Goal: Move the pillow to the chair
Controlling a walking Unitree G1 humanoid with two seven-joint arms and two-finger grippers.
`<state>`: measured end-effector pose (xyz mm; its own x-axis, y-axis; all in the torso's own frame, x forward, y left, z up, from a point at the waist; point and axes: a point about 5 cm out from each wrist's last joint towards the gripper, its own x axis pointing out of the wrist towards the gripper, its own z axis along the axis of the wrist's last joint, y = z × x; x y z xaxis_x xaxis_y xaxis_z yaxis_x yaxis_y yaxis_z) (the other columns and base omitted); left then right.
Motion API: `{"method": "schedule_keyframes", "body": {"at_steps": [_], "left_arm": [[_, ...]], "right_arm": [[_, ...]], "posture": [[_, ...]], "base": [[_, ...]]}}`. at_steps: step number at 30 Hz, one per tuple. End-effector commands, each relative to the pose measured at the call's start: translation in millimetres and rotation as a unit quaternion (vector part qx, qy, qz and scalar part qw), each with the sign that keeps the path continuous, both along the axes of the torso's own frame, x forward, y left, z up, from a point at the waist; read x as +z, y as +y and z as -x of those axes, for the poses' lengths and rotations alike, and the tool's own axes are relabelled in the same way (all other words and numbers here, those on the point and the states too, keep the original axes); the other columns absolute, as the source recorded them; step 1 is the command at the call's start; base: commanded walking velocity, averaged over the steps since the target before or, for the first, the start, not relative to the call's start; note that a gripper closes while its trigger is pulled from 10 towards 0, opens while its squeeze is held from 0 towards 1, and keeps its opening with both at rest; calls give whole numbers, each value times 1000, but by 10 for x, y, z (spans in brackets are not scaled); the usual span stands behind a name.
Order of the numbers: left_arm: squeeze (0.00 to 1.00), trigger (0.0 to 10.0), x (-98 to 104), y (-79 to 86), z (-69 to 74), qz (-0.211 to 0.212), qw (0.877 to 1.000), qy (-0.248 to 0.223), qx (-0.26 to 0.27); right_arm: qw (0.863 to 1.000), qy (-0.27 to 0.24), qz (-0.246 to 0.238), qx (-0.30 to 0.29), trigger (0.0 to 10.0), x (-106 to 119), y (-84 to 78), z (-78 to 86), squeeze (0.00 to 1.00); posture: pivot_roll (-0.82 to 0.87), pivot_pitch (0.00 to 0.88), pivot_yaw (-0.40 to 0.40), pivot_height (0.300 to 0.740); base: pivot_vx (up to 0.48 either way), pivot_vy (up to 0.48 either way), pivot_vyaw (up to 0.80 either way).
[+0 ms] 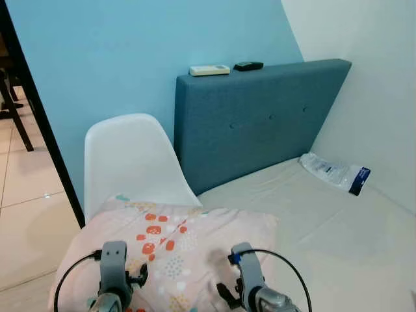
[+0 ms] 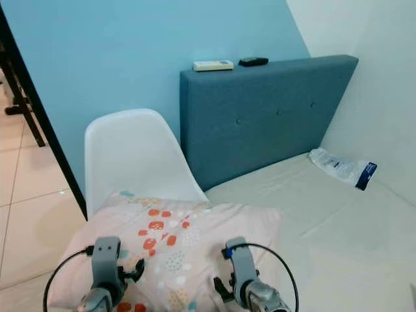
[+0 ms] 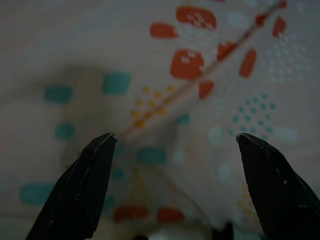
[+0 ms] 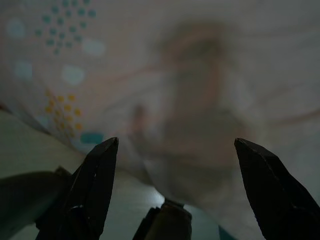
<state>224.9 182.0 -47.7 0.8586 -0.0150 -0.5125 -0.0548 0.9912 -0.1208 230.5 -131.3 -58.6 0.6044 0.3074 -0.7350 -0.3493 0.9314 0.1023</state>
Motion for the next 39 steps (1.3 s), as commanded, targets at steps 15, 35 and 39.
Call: {"method": "schedule_keyframes", "body": {"at_steps": [15,35,39], "left_arm": [[0,10000,-420,-92,577,50,983,179,-8],[0,10000,-411,-160,524,73,976,199,-41],[0,10000,-408,-157,517,74,976,201,-43]], "right_arm": [[988,115,102,21,10000,-323,-211,544,0],[981,126,138,46,10000,-355,-300,621,0],[980,129,143,54,10000,-365,-300,645,0]], "posture": [[210,0,-136,740],[205,0,-113,740],[200,0,-110,740]], "base": [[0,0,0],[-49,0,0],[-276,0,0]]}}
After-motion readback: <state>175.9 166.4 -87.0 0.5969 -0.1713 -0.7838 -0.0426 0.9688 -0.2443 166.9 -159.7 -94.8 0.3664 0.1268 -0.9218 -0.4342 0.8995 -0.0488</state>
